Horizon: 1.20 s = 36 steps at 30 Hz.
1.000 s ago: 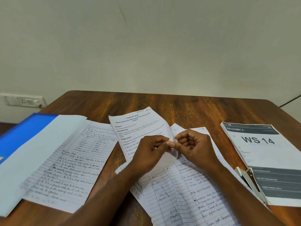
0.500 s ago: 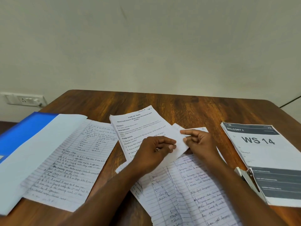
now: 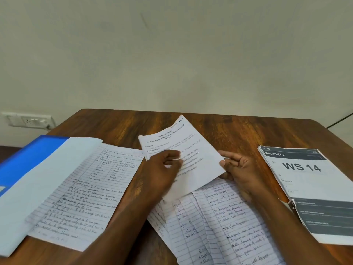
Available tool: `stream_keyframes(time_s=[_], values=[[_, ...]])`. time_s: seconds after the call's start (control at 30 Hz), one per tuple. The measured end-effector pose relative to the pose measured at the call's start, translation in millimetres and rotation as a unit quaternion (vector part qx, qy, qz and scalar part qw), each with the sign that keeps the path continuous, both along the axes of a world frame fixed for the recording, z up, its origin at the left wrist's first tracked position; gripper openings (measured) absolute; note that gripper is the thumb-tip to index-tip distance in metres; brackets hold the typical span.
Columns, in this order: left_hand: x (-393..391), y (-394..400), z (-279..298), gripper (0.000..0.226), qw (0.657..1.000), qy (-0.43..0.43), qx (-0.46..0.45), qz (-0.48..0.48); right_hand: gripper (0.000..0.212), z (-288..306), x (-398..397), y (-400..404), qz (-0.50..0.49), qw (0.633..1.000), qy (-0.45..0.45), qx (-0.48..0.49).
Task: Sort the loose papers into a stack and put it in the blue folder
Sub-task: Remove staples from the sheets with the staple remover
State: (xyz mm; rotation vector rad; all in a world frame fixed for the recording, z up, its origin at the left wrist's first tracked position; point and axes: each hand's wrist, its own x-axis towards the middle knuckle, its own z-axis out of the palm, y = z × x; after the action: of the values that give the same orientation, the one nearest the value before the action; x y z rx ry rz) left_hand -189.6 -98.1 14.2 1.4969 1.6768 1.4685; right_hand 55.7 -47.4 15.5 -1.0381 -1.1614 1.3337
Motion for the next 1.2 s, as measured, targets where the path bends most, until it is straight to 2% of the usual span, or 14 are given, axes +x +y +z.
stream_keyframes(time_s=[0.13, 0.23, 0.3, 0.4, 0.53, 0.67, 0.7, 0.73, 0.8, 0.87, 0.93, 1.0, 1.13, 1.2], values=[[-20.6, 6.0, -6.2, 0.05, 0.997, -0.041, -0.048, 0.044, 0.038, 8.3, 6.5, 0.6, -0.026, 0.998, 0.061, -0.005], [-23.7, 8.5, -7.2, 0.051, 0.995, -0.062, -0.072, 0.035, 0.038, 9.5, 14.6, 3.4, -0.056, 0.997, 0.06, 0.003], [-23.9, 8.9, -6.5, 0.052, 0.994, -0.067, -0.088, 0.007, 0.037, 4.7, 19.7, 6.3, -0.08, 0.997, -0.003, 0.023], [-23.5, 6.0, -1.8, 0.051, 0.992, -0.022, -0.118, -0.035, 0.034, -3.1, 24.9, 9.5, -0.117, 0.98, -0.146, 0.065], [-21.4, 1.3, 5.4, 0.047, 0.988, 0.019, -0.137, -0.069, 0.028, -0.3, 21.6, -2.1, -0.147, 0.912, -0.344, 0.171], [-21.5, 2.0, 5.1, 0.045, 0.987, 0.034, -0.145, -0.066, 0.034, 3.6, 6.2, -10.8, -0.221, 0.772, -0.529, 0.273], [-21.5, 2.6, 4.9, 0.045, 0.987, 0.035, -0.144, -0.066, 0.033, 3.6, 3.1, -9.7, -0.219, 0.749, -0.548, 0.301], [-21.7, 3.2, 4.7, 0.043, 0.987, 0.037, -0.143, -0.068, 0.033, 3.8, 0.4, -8.6, -0.197, 0.744, -0.544, 0.335], [-23.1, 4.5, 4.3, 0.039, 0.987, 0.042, -0.139, -0.075, 0.035, 1.2, -5.8, -10.4, -0.092, 0.779, -0.487, 0.385], [-26.4, 6.5, 2.6, 0.034, 0.986, 0.044, -0.138, -0.088, 0.043, -2.6, -16.8, -18.9, 0.016, 0.819, -0.442, 0.365], [-30.3, 8.3, 2.3, 0.032, 0.984, 0.041, -0.14, -0.106, 0.054, -9.6, -26.9, -25.0, 0.081, 0.826, -0.446, 0.333], [-35.0, 9.9, 3.5, 0.038, 0.98, 0.031, -0.152, -0.126, 0.057, -16.0, -33.8, -26.4, 0.104, 0.821, -0.455, 0.33], [-38.3, 10.3, 7.0, 0.054, 0.971, 0.08, -0.163, -0.157, 0.039, -16.9, -35.7, -24.9, 0.1, 0.832, -0.437, 0.326], [-37.1, 9.5, 8.6, 0.053, 0.968, 0.097, -0.159, -0.169, 0.033, -16.8, -36.4, -24.4, 0.099, 0.836, -0.429, 0.328]])
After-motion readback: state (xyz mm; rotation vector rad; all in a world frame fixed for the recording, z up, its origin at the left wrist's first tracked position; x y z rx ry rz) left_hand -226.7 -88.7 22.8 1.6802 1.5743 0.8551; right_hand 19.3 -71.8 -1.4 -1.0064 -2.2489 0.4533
